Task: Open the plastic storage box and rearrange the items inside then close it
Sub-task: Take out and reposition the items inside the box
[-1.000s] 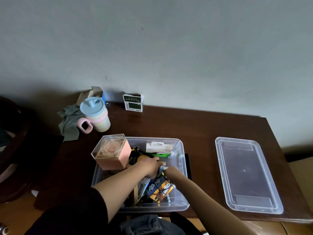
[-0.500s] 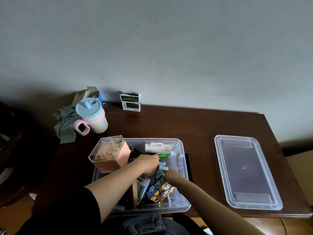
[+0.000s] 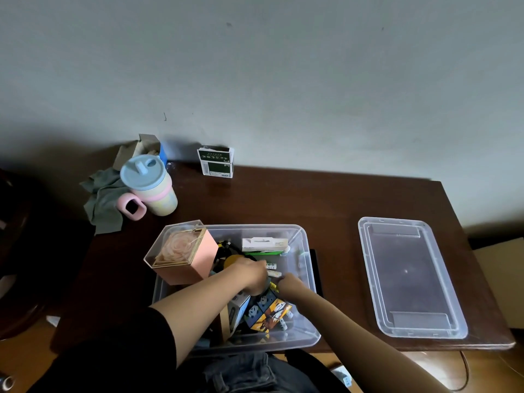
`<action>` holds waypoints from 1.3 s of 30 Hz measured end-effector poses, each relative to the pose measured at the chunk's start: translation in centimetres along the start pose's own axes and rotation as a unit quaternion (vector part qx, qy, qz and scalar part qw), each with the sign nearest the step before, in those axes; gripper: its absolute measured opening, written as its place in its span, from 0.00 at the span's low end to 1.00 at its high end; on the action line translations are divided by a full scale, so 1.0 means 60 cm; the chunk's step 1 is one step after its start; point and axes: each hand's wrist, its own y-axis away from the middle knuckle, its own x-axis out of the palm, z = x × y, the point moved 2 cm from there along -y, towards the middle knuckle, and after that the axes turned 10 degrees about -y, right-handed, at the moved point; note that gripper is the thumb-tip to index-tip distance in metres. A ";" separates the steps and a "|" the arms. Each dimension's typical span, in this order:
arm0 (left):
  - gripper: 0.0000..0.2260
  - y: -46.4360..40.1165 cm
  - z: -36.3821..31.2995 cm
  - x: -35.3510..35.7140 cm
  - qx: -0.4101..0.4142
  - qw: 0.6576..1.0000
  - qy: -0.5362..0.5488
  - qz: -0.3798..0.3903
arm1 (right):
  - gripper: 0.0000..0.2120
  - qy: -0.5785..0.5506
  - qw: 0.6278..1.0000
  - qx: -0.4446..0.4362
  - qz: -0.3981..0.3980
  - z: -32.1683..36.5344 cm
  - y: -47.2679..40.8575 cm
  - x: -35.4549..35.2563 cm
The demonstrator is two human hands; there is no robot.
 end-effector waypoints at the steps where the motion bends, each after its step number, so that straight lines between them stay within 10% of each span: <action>1: 0.23 0.000 -0.001 0.000 0.003 1.000 -0.011 0.001 | 0.14 -0.011 1.000 -0.005 -0.019 -0.002 -0.001 0.001; 7: 0.24 0.010 0.005 0.006 0.023 0.998 -0.060 -0.003 | 0.25 0.115 0.975 -0.133 -0.133 0.020 -0.009 0.002; 15: 0.28 0.020 0.008 0.012 0.037 0.996 -0.076 -0.008 | 0.09 0.393 0.898 -0.181 -0.081 0.061 -0.043 -0.010; 39: 0.29 0.023 0.016 0.021 0.047 0.999 -0.025 -0.003 | 0.13 0.435 0.879 -0.155 -0.117 0.058 -0.051 0.009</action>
